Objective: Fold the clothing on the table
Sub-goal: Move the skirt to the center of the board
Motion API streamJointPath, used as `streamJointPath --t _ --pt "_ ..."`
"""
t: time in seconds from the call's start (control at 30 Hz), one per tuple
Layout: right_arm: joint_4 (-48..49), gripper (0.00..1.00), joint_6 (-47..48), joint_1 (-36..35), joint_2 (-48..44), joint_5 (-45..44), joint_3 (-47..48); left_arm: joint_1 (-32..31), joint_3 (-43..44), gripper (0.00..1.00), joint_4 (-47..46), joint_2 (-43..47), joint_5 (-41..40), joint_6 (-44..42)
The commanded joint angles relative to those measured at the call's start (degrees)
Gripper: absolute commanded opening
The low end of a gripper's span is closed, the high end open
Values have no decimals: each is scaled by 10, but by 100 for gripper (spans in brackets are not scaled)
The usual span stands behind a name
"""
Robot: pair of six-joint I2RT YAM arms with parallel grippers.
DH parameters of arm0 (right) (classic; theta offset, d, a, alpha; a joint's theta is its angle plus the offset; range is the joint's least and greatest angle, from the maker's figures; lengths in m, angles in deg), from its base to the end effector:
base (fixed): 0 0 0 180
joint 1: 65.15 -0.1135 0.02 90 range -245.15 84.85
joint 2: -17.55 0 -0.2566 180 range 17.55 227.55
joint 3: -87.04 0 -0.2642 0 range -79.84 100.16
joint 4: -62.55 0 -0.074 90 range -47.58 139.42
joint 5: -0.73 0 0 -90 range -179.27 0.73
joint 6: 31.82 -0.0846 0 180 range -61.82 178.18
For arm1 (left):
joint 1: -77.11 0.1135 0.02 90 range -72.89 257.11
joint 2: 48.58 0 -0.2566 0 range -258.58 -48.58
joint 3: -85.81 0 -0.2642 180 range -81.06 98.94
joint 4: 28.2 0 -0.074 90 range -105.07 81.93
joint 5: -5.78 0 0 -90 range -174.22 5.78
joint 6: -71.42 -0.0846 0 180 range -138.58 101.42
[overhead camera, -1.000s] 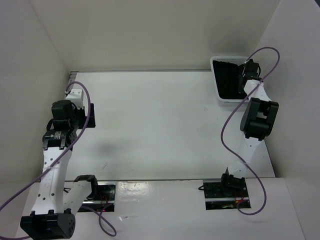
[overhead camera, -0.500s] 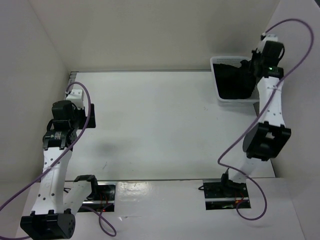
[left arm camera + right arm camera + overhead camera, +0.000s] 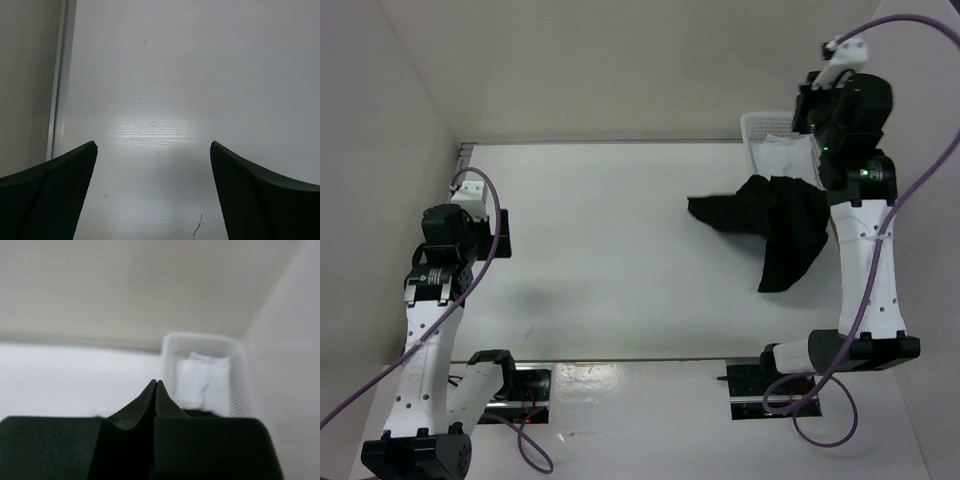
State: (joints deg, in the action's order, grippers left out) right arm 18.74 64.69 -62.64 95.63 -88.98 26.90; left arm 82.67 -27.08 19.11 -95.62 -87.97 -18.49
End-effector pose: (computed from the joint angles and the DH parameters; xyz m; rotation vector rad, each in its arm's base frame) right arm 0.3222 -0.0137 0.5350 -0.0600 1.6064 -0.1179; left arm 0.2325 0.0282 0.3194 -0.1417 2.0426 0.1265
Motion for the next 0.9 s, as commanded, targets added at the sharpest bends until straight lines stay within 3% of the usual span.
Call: streamJointPath --t 0.0,0.07,0.23,0.27,0.33,0.37,0.4,0.5,0.7,0.87 --pt "-42 0 24 -99 -22 -4 -18 4 -3 99 -23 16 9 -4" --pt "-64 0 24 -169 -34 24 -18 4 -3 99 -23 16 9 -4" --pt "-106 0 72 -176 -66 218 -25 4 -3 99 -23 16 4 -4" --pt "-112 8 80 -176 -72 224 -25 4 -3 99 -28 16 4 -4" --pt "-106 36 92 -176 -79 188 -63 4 -3 99 -28 16 4 -4" --pt "-98 72 92 -176 -85 137 -82 4 -3 99 -28 16 4 -4" --pt "-91 84 101 -176 -93 115 -101 4 -3 99 -28 16 9 -4" --pt "-85 98 125 -176 -93 43 -200 4 -3 99 -28 16 15 -9" --pt "-191 98 201 -201 -10 18 -303 4 -3 99 -23 -1 23 -14" --pt "-172 98 213 -284 39 -80 -424 4 -3 99 -23 -1 23 -14"
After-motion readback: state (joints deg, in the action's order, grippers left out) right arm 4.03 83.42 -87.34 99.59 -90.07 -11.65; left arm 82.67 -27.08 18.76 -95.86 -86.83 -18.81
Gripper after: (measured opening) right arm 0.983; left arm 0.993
